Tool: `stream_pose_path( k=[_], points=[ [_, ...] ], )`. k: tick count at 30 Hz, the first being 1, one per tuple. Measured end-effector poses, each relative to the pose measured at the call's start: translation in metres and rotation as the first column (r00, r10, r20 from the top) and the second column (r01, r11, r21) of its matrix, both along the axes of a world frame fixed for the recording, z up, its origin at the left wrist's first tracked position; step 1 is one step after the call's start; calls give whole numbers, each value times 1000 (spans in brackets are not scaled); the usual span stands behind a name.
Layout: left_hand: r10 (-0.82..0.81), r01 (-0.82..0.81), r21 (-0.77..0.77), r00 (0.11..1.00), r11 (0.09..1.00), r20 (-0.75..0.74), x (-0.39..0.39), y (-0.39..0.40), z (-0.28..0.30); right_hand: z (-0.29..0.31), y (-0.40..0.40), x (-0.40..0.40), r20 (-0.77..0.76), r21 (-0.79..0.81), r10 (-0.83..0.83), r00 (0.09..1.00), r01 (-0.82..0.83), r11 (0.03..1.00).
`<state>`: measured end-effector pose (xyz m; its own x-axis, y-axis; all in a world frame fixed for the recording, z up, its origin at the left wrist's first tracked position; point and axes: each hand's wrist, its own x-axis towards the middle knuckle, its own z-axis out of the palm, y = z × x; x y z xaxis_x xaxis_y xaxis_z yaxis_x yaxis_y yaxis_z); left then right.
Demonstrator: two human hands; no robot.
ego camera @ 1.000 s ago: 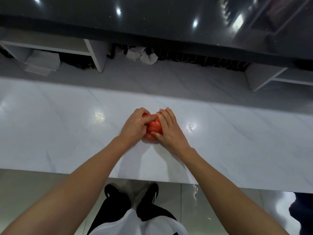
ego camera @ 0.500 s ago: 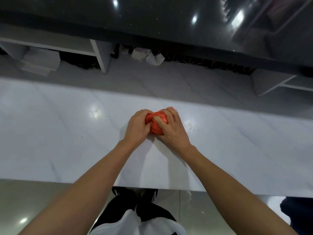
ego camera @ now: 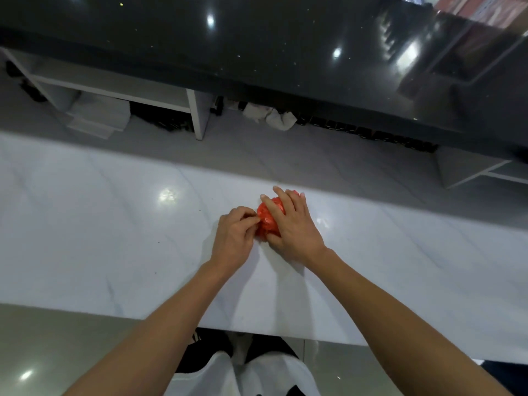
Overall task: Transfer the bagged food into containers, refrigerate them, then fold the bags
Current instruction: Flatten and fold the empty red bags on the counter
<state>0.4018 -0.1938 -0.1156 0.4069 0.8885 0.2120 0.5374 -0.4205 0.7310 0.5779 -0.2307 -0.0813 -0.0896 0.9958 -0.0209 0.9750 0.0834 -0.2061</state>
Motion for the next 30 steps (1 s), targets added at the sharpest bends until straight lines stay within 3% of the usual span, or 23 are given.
stream_pose_path(
  k=[2,6,9,15,19,26,30],
  points=[
    [23,-20,27,995,999,-96,-3,2,6,2,3,2,1,-3,61,998,-61,998],
    [11,-30,-184,994,982,-107,-3,0,21,0,20,2,7,69,169,986,-170,983],
    [49,-79,-256,991,963,-122,-1,-8,30,-1,26,2,10,78,213,977,-213,974],
    [121,-156,-298,983,942,-135,6,-34,47,-3,30,6,-3,46,277,961,-277,960],
    [220,-270,-283,956,920,-195,-13,-59,59,-5,23,-7,-64,52,409,910,-406,912],
    [573,-619,-277,785,735,-234,-90,-138,76,4,0,-107,-166,103,660,732,-653,750],
    [780,-810,-230,584,539,-226,-145,-206,80,13,-30,-182,-196,159,774,602,-759,631]
  ],
)
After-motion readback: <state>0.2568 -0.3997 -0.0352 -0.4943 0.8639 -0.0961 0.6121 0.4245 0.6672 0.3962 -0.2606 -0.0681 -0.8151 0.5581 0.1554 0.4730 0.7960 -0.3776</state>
